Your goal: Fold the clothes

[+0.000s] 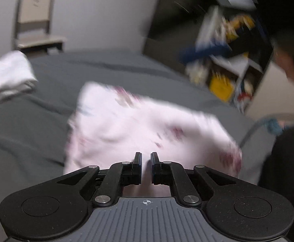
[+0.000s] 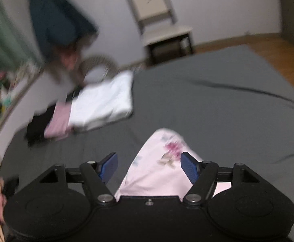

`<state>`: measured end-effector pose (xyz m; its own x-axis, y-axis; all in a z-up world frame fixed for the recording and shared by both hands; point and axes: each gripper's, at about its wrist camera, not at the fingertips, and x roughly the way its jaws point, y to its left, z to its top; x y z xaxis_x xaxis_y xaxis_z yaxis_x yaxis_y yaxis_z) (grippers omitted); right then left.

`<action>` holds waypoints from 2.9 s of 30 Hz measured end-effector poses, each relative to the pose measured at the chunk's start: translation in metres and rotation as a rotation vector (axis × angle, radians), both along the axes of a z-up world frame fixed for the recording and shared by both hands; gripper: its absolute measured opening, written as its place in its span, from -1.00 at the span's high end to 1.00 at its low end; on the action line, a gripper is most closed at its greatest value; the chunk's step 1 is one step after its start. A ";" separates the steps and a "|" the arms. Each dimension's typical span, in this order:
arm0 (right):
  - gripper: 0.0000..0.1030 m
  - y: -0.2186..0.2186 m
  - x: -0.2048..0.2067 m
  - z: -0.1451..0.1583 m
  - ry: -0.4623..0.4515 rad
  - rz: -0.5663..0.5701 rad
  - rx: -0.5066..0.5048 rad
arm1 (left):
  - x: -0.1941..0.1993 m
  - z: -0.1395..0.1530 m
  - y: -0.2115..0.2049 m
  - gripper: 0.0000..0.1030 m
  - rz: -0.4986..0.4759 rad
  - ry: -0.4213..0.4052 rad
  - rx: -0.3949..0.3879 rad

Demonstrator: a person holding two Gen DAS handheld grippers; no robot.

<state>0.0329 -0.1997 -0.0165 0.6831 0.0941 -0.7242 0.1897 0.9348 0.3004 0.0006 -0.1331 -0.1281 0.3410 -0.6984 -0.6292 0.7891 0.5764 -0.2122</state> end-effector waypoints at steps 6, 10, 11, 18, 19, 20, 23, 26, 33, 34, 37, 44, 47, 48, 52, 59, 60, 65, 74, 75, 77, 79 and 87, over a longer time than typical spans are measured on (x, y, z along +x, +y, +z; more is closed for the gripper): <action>-0.32 0.022 0.052 -0.044 0.151 0.140 -0.159 | -0.033 -0.003 -0.009 0.88 -0.074 -0.171 0.104; -0.32 0.039 0.078 -0.072 0.207 0.208 -0.283 | -0.034 0.002 -0.005 0.88 -0.079 -0.164 0.121; -0.36 0.041 0.083 -0.078 0.214 0.214 -0.296 | -0.032 0.003 -0.004 0.88 -0.074 -0.158 0.124; -0.62 0.034 0.114 -0.099 0.253 0.159 -0.289 | -0.012 0.017 0.024 0.88 0.056 -0.116 0.116; -0.62 0.032 0.116 -0.100 0.252 0.147 -0.275 | -0.009 0.017 0.027 0.88 0.065 -0.094 0.107; -0.62 0.027 0.115 -0.096 0.236 0.128 -0.232 | -0.006 0.017 0.030 0.88 0.067 -0.068 0.097; -0.61 0.011 0.111 -0.081 0.188 0.073 -0.102 | -0.005 0.019 0.032 0.88 0.061 -0.031 0.099; -0.60 -0.005 0.086 -0.052 0.101 0.045 0.001 | -0.006 0.022 0.039 0.88 0.062 -0.018 0.118; -0.66 -0.039 -0.025 -0.019 0.043 -0.075 0.101 | 0.015 0.032 0.087 0.88 0.262 0.068 0.012; -0.66 -0.045 -0.041 -0.020 0.051 -0.108 0.125 | 0.018 0.034 0.094 0.88 0.285 0.117 -0.045; -0.69 -0.062 -0.086 -0.034 0.075 -0.232 0.234 | 0.018 0.034 0.103 0.88 0.304 0.218 -0.150; -0.77 -0.072 -0.129 -0.083 0.151 -0.372 0.453 | 0.019 0.029 0.098 0.88 0.284 0.290 -0.171; -0.82 -0.069 -0.128 -0.099 0.165 -0.394 0.489 | 0.026 0.021 0.097 0.88 0.278 0.351 -0.213; -0.83 -0.069 -0.126 -0.105 0.174 -0.404 0.505 | 0.026 0.020 0.098 0.88 0.268 0.378 -0.237; -0.83 -0.066 -0.125 -0.122 0.186 -0.431 0.569 | 0.028 0.014 0.090 0.88 0.209 0.452 -0.286; -0.56 -0.067 -0.123 -0.138 0.132 -0.521 0.641 | 0.014 0.007 0.060 0.88 0.088 0.468 -0.207; -0.46 -0.068 -0.123 -0.139 0.129 -0.531 0.644 | 0.012 0.005 0.056 0.88 0.066 0.476 -0.198; -0.03 -0.074 -0.126 -0.139 0.125 -0.550 0.696 | -0.003 -0.002 0.032 0.88 -0.077 0.523 -0.145; 0.13 -0.086 -0.136 -0.128 0.088 -0.582 0.827 | -0.024 -0.010 0.005 0.88 -0.155 0.649 -0.190; 0.13 -0.086 -0.135 -0.128 0.085 -0.581 0.834 | -0.024 -0.012 0.004 0.88 -0.137 0.662 -0.208; 0.16 -0.085 -0.131 -0.126 0.077 -0.572 0.842 | -0.024 -0.016 0.004 0.88 -0.093 0.686 -0.242; 0.16 -0.085 -0.128 -0.124 0.069 -0.562 0.850 | -0.025 -0.021 0.004 0.88 -0.049 0.705 -0.269; 0.16 -0.089 -0.121 -0.123 0.066 -0.557 0.844 | -0.027 -0.026 0.008 0.88 -0.025 0.863 -0.417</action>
